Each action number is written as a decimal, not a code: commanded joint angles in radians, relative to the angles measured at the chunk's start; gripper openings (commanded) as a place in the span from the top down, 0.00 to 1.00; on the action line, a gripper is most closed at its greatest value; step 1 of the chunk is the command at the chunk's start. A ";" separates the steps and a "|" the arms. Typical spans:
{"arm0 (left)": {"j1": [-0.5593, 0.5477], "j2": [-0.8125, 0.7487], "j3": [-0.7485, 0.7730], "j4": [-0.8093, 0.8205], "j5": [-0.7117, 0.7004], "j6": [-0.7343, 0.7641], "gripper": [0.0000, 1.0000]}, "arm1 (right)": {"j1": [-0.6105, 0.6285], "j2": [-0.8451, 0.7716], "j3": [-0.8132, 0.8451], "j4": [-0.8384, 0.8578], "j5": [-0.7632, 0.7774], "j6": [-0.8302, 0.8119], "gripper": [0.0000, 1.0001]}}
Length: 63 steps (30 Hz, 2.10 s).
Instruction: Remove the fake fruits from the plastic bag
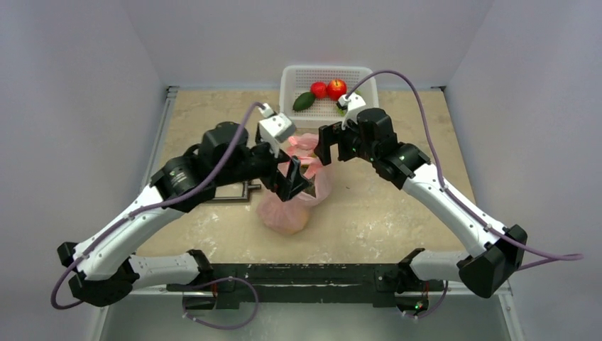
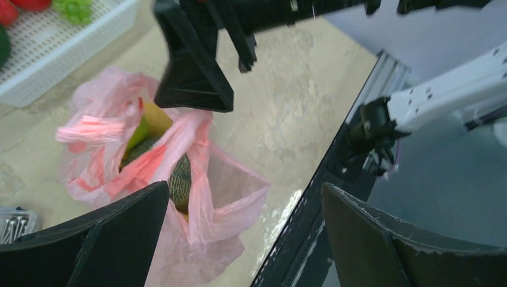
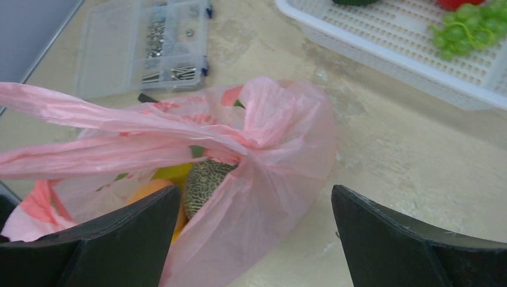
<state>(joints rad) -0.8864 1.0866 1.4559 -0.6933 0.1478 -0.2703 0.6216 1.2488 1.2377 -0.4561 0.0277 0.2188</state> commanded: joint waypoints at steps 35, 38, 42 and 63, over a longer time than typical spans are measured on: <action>0.088 0.135 0.016 0.030 0.102 0.248 0.02 | -0.001 0.160 0.052 0.531 -0.462 0.148 1.00; 0.096 0.205 0.037 0.009 0.114 0.259 0.01 | -0.002 0.158 0.052 0.532 -0.459 0.155 1.00; 0.096 0.246 0.043 -0.030 0.081 0.263 0.19 | -0.003 0.159 0.062 0.524 -0.443 0.156 1.00; 0.095 -0.245 -0.195 0.356 -0.164 -0.055 1.00 | -0.240 0.614 0.589 0.399 -0.599 0.458 1.00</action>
<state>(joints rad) -0.7925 0.8558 1.3499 -0.5114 -0.0738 -0.1516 0.3897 1.7985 1.7111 -0.0505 -0.4950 0.5903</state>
